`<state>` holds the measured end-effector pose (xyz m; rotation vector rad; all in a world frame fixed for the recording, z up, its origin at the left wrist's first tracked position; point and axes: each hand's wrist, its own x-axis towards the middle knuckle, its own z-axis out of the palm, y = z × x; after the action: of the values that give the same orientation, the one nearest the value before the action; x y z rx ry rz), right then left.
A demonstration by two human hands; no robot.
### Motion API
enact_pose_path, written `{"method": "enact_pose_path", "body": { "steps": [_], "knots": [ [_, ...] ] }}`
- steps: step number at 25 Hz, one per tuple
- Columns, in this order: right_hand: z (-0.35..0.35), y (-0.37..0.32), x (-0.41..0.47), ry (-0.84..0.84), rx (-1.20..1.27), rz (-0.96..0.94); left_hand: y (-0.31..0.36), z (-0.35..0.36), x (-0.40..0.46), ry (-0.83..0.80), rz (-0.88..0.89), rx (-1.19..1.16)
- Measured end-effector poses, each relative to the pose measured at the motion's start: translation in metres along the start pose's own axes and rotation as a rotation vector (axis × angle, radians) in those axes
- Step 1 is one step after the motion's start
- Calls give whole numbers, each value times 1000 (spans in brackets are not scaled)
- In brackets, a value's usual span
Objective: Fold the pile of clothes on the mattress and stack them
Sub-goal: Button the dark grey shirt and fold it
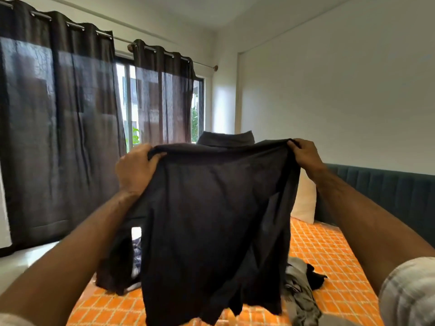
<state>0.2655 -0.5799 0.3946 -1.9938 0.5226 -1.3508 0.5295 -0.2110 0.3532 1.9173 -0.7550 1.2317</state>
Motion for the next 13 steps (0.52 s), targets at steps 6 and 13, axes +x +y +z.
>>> {"method": "enact_pose_path", "body": {
  "steps": [6,13],
  "knots": [
    [2,19,-29,10,117,-86,-31,-28,-20,-54,328,188],
    [-39,6,-63,-517,329,245,-51,-63,8,-573,-26,-443]
  ]
}}
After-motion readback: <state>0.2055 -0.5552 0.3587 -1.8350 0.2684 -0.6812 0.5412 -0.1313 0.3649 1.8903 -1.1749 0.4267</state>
